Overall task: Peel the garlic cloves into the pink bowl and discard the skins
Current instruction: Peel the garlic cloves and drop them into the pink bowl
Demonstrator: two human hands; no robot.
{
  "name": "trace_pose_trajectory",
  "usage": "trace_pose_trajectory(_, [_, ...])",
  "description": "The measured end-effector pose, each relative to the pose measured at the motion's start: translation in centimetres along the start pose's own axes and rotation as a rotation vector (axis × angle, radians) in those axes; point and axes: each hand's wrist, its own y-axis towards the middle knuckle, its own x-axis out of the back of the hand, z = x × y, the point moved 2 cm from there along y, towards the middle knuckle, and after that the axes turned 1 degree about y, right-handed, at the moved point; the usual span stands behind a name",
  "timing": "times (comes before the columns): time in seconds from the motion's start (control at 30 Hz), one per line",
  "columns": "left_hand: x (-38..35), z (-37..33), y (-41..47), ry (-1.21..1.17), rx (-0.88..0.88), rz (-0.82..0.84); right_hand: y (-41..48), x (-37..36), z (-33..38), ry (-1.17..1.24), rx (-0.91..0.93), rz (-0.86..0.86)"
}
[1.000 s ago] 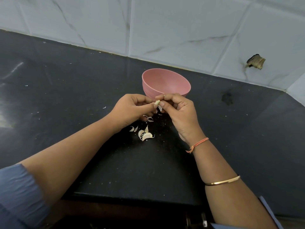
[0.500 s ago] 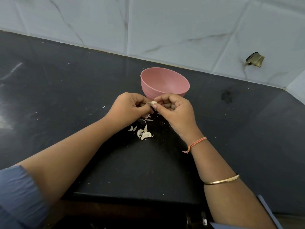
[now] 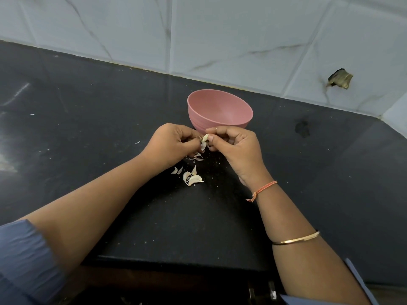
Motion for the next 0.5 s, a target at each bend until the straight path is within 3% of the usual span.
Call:
trace_pose_trajectory(0.4, [0.06, 0.08, 0.01, 0.066, -0.030, 0.010, -0.26, -0.29, 0.01, -0.034, -0.003, 0.042])
trace_pose_trajectory(0.5, [0.30, 0.11, 0.14, 0.088, -0.010, -0.052, -0.24, -0.20, 0.10, -0.031, -0.003, 0.058])
